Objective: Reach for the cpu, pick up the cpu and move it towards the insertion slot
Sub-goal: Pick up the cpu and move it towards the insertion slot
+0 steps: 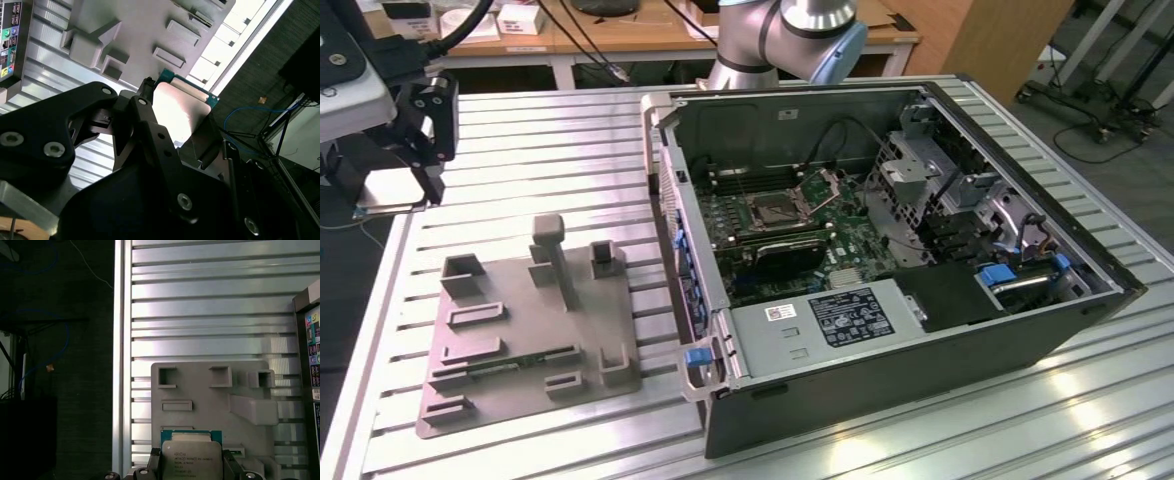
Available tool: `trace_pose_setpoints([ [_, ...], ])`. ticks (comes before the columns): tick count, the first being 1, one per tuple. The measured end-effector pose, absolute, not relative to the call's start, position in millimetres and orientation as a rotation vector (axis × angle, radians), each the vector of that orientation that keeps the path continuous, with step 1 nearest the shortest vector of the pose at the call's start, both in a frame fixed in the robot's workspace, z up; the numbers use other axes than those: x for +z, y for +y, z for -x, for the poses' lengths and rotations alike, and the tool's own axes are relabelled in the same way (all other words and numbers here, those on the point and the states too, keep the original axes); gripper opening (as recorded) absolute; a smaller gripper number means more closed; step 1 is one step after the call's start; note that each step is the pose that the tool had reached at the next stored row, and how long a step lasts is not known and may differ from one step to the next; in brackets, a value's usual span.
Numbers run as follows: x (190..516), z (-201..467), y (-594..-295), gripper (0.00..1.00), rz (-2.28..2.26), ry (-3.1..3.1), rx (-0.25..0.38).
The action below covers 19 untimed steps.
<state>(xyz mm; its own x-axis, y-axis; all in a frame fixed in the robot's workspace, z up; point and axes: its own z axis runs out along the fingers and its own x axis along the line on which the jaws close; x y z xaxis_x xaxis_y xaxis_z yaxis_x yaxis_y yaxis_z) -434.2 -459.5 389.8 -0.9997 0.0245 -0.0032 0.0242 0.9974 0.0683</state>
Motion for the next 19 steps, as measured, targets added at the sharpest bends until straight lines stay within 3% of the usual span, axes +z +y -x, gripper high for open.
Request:
trace_pose_setpoints([
  [19,397.7,432.0,-459.6,0.55,-0.038,3.136,0.107],
])
